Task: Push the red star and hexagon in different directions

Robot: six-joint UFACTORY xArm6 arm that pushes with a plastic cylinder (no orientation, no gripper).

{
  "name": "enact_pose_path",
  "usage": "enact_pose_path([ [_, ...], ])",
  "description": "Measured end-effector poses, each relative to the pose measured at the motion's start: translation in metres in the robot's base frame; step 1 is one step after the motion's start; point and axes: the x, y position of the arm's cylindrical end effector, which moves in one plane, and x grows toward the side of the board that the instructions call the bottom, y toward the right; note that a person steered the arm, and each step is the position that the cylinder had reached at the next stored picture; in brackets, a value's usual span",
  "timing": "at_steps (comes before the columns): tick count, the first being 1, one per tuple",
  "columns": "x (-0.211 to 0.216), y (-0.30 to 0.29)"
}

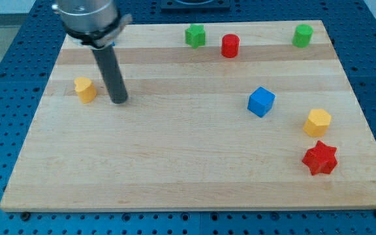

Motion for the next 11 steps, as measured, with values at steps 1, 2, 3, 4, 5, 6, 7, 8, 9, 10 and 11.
enact_pose_path([
  [1,0.029,0.047],
  [2,0.062,0.091],
  [3,0.089,0.141],
  [4,0.096,0.190],
  [5,0.097,0.234],
  [6,0.097,0.273],
  [7,0.099,0.312],
  [8,0.099,0.344],
  [9,0.098,0.347],
  [10,0.094,0.342],
  [11,0.089,0.326],
])
